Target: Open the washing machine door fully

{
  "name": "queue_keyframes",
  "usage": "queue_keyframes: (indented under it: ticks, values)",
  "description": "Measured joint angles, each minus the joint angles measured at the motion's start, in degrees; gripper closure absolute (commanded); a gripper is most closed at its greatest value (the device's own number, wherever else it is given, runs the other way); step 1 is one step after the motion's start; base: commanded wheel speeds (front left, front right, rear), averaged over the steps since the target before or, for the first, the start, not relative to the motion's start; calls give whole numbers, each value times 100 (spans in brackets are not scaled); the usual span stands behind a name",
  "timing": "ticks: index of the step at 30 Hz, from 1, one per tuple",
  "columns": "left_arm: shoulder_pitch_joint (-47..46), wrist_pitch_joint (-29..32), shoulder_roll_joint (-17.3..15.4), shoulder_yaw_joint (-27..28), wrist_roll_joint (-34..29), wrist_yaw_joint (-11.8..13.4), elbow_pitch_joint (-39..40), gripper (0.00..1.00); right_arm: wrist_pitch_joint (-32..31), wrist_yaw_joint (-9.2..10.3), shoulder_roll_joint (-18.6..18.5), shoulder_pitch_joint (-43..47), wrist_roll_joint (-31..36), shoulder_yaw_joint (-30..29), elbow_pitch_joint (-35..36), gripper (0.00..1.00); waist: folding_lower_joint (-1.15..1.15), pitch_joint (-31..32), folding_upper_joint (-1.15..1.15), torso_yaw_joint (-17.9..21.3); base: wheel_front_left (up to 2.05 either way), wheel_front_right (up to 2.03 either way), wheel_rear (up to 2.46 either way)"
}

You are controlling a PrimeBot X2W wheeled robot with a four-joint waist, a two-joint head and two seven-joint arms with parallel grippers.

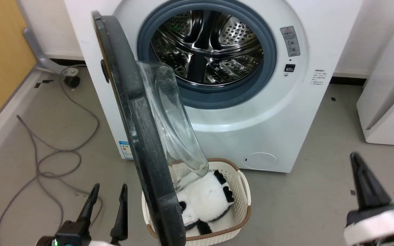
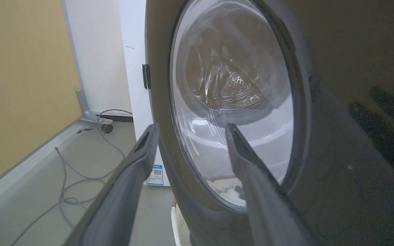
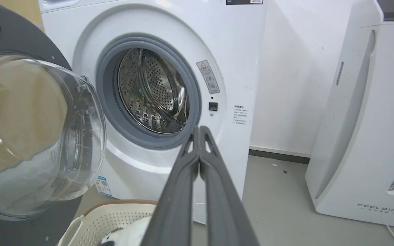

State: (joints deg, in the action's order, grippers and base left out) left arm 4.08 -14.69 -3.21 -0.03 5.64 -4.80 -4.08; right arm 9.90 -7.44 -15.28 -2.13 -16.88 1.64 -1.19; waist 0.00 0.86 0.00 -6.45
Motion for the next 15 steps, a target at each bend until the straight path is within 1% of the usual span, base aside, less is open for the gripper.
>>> queue_keyframes:
  ticks: [3, 4, 5, 6, 10, 15]
  values:
    - [158, 0, 3, 40, 0, -29, 18, 0, 167, -1, 437, 316, 431, -203, 24, 100, 0, -2, 0, 51, 0, 0, 0]
    - [198, 0, 4, 47, 0, -44, 20, 0, 211, -1, 584, 393, 487, -249, 37, 96, 0, -10, 0, 62, 0, 0, 0]
    - [219, 0, 4, 49, 0, -45, 24, 0, 244, -1, 708, 461, 549, -308, 48, 59, 0, -17, 0, 72, 0, 0, 0]
    - [227, 0, 7, 44, -1, -51, 30, 0, 275, -1, 802, 528, 598, -367, 51, 0, 0, -24, 0, 79, 0, 0, 0]
    - [245, 0, 12, 5, -16, -81, 53, 0, 341, -1, 972, 734, 812, -411, 16, 0, 0, -50, 0, 82, 0, 0, 0]
    - [246, 0, 18, -55, -40, -123, 58, 0, 422, -1, 1053, 891, 876, -520, -83, 0, 0, -60, 0, 51, 0, 0, 0]
